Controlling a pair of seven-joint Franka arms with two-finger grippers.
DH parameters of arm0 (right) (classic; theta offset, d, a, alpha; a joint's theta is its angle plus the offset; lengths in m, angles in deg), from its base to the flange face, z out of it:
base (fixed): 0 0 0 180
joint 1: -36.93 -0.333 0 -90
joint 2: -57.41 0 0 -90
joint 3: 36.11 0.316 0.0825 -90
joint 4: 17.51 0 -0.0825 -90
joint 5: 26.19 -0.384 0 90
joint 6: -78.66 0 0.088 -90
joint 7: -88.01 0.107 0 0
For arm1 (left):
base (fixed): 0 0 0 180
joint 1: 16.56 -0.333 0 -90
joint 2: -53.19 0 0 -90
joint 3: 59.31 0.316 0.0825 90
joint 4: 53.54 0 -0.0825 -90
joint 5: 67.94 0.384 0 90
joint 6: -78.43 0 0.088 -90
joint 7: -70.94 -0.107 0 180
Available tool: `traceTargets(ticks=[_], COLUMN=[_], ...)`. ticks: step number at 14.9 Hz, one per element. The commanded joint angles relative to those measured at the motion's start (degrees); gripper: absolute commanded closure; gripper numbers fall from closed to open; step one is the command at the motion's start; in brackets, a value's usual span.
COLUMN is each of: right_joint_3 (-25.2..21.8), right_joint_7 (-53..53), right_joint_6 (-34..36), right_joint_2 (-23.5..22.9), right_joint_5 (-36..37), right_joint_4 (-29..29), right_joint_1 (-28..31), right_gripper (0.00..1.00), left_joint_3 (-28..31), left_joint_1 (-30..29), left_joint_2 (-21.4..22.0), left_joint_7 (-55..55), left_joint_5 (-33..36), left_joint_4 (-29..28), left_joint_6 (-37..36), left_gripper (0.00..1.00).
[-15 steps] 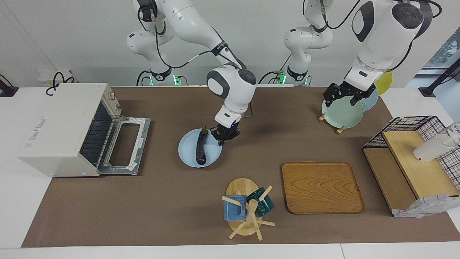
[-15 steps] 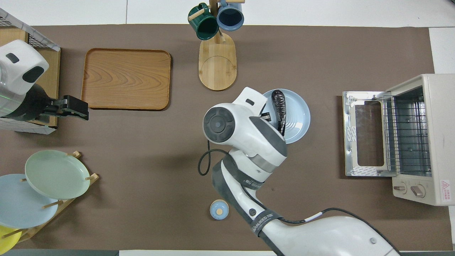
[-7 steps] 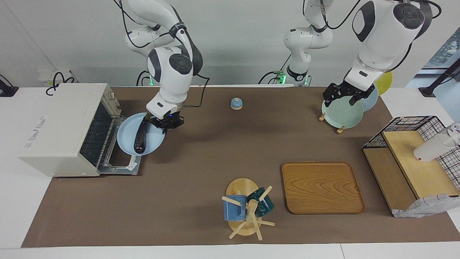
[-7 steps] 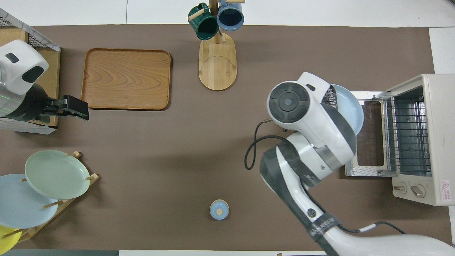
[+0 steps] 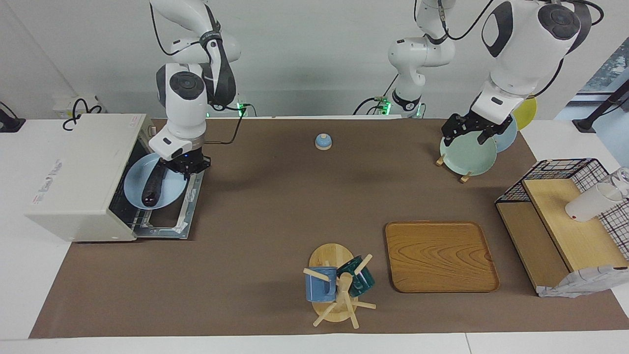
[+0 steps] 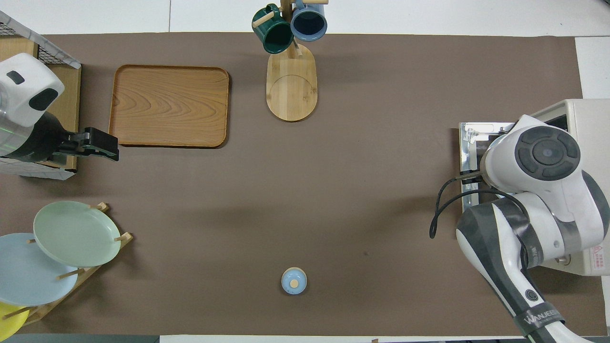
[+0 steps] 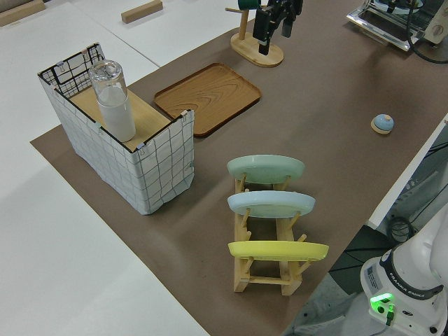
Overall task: Put eggplant into oven
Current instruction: 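Carry the plate with the eggplant into the open oven with the right gripper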
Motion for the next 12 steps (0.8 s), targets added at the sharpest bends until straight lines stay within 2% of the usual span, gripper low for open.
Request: traceTargets(ticks=[1,12], right_joint_3=[0.9,0.8], right_joint_7=[-5.0,-9.5], right_joint_6=[-2.5,-4.2], right_joint_2=[2.2,2.7], right_joint_5=[0.5,-0.1], right_joint_4=[3.0,4.9], right_joint_1=[4.4,9.5], right_gripper=[1.0,1.0], left_joint_3=[0.3,0.3], left_joint_1=[0.3,-0.1], left_joint_2=[1.0,1.0], left_joint_7=[0.1,0.0], left_joint_5=[-0.9,-0.9], left_joint_4=[-0.5,-0.5], left_joint_6=[-0.3,-0.3], left_gripper=[0.0,0.0])
